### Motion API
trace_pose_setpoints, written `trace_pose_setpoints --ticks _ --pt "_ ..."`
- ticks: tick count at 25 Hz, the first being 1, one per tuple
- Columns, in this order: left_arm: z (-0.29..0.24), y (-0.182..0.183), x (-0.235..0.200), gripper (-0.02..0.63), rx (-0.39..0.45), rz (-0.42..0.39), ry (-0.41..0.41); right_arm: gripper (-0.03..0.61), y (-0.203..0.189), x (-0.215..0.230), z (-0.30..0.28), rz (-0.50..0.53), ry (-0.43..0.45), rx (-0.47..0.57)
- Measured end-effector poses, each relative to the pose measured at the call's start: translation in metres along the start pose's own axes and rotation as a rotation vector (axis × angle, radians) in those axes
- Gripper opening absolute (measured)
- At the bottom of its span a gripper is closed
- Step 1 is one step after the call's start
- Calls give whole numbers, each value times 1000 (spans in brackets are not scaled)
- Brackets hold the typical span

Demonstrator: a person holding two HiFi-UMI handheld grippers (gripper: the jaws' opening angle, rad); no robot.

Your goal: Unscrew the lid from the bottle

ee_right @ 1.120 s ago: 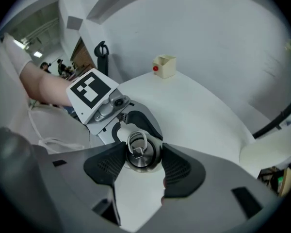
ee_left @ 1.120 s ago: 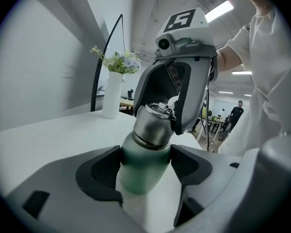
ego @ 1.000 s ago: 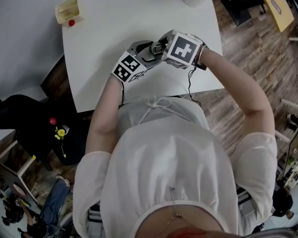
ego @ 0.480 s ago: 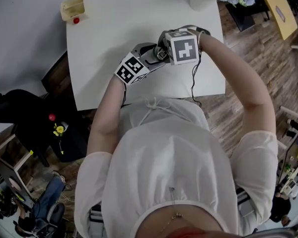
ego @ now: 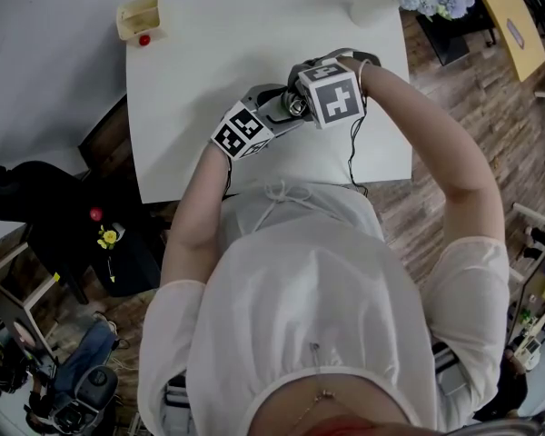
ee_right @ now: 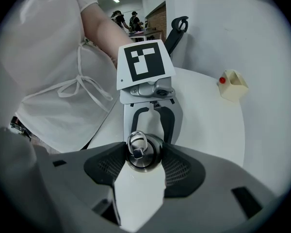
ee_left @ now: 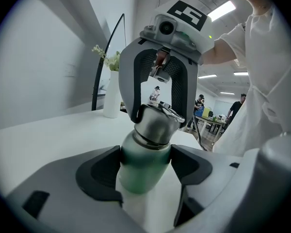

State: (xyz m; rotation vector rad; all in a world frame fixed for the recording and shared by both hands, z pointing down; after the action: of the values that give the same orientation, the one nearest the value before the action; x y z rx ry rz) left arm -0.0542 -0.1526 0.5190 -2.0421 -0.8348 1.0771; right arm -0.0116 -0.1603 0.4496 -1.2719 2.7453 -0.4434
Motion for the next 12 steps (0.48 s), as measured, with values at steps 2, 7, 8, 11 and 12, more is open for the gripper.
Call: trace_pose_setpoints --ticks 2,7,8,11,12 --pt "0 0 0 337 -1 1 -1 244 0 0 0 -5 -7 1" --pt "0 0 -1 337 -4 2 -2 243 0 0 8 -35 -18 25" --pt "0 1 -1 337 -4 2 -2 244 0 0 10 -44 -22 33" --pt "0 1 -1 337 -5 0 -2 244 -1 0 18 -66 -39 45" --pt "1 1 -1 337 -7 -1 -2 244 -1 0 20 -73 -47 47"
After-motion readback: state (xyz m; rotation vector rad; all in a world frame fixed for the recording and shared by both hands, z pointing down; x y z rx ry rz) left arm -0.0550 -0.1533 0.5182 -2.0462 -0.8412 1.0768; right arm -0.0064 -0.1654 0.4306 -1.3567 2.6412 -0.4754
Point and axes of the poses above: the fingertips, and each gripper's own axes: z backward along the fingers, x to its right, y out of its top, the point moved 6 cm from there along z, backward along the fingers, and after that the axes turned 14 degrees about z, right-handed, at the moved point
